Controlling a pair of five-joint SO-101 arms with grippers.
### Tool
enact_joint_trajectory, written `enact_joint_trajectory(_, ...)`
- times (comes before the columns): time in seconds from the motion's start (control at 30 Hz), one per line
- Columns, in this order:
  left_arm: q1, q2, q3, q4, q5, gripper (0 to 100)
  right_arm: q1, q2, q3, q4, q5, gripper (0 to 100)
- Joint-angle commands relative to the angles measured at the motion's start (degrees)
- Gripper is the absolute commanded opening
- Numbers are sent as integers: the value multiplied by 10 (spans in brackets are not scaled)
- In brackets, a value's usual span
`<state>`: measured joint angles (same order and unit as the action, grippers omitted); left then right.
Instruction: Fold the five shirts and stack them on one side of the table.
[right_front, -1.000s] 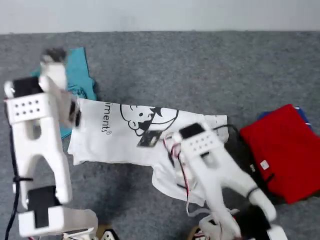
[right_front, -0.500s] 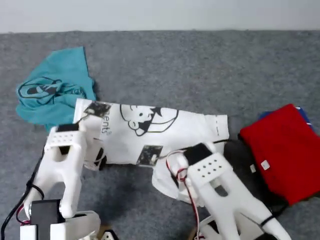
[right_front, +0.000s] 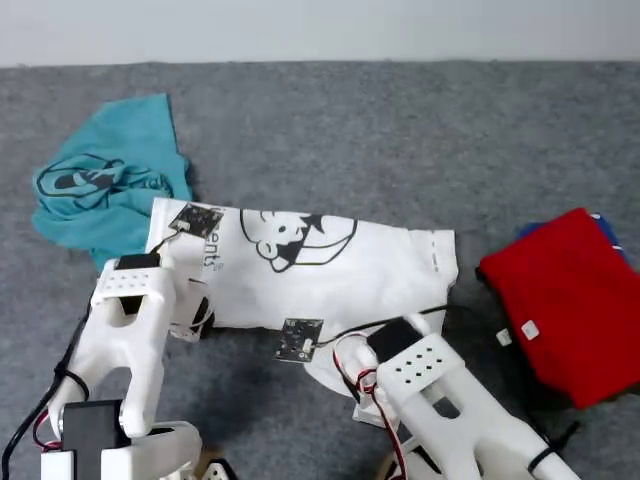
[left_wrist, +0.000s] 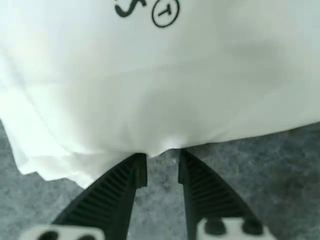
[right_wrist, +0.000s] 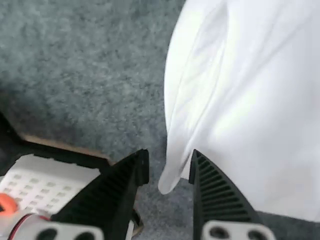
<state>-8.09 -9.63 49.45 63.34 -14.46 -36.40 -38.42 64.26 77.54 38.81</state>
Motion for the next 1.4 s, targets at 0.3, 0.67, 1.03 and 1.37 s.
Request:
enact_joint_trajectory(0.3,4,-18,-2,-5,-6,115,3,-11,105,-162,29,147)
enact_joint_trajectory(0.67,4,-22,-5,-3,-6,115,76,-11,156,-238,87,6)
enact_joint_trajectory(1.03,4,-23,-7,12,-6,115,76,-15,22,-116,91,11)
enact_joint_trajectory(1.37,4,-23,-7,12,-6,115,77,-10,-53,-115,105,11)
